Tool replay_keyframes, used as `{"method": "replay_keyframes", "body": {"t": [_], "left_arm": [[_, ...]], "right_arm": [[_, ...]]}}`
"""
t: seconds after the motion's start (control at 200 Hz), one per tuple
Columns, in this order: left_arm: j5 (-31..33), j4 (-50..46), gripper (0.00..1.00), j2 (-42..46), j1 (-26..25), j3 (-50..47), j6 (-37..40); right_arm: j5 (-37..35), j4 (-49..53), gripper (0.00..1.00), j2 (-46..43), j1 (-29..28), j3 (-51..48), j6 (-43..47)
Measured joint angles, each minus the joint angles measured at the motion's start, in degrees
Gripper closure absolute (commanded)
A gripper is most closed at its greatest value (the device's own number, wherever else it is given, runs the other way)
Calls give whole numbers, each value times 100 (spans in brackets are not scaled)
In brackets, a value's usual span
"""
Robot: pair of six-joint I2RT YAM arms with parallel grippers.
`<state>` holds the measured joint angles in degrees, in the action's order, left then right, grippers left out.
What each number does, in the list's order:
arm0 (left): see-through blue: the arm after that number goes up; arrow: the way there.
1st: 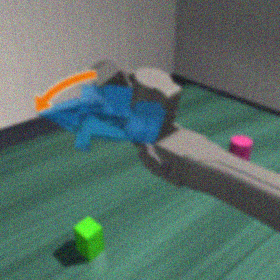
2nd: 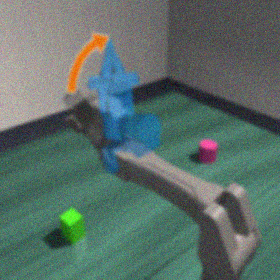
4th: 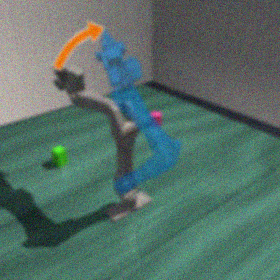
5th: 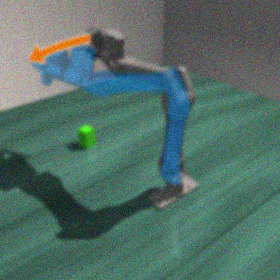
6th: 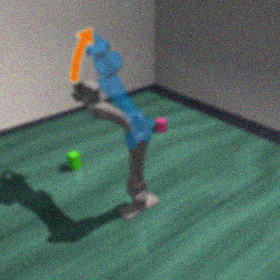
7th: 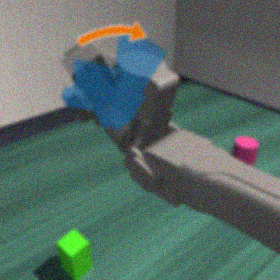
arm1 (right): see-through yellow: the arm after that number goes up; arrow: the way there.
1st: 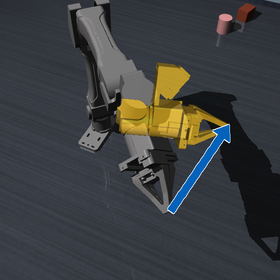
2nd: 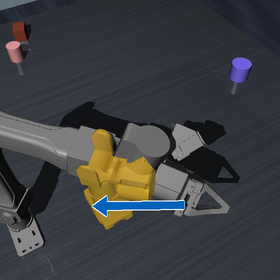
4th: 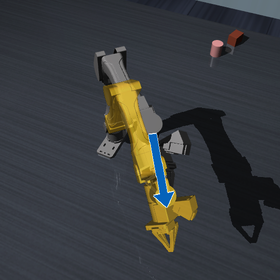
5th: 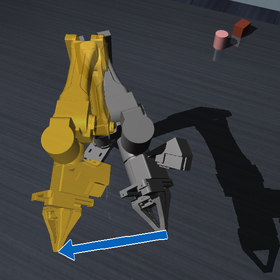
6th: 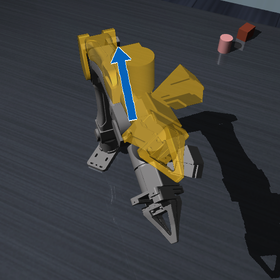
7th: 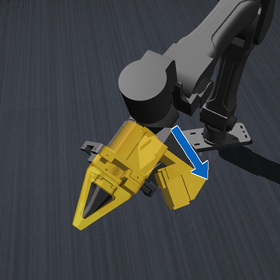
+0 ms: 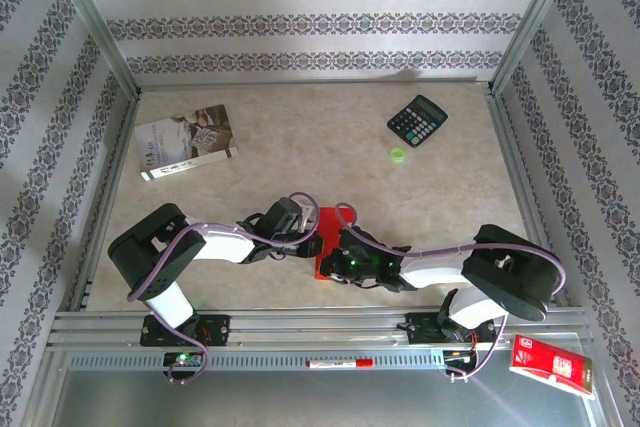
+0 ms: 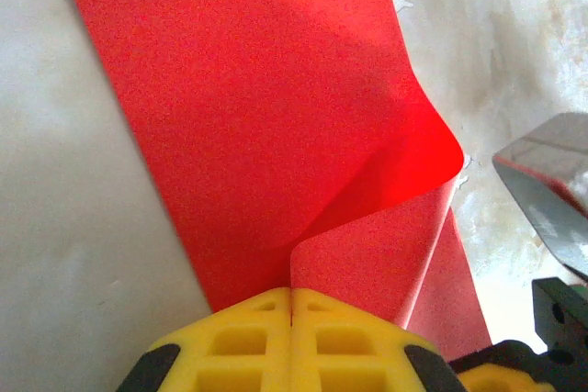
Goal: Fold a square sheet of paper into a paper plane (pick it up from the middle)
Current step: Fold the triangle a second time at the center of the table.
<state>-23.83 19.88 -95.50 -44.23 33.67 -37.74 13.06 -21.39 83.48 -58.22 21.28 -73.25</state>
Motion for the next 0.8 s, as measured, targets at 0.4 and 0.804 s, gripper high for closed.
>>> {"method": "replay_keyframes", "body": {"t": [0.4, 0.804], "left_arm": [[-2, -9, 100, -2, 0, 9, 17], [-4, -33, 100, -7, 0, 24, 17]], "right_arm": [[431, 243, 98, -343, 199, 17, 138], [498, 861, 98, -953, 1510, 133, 798]]}}
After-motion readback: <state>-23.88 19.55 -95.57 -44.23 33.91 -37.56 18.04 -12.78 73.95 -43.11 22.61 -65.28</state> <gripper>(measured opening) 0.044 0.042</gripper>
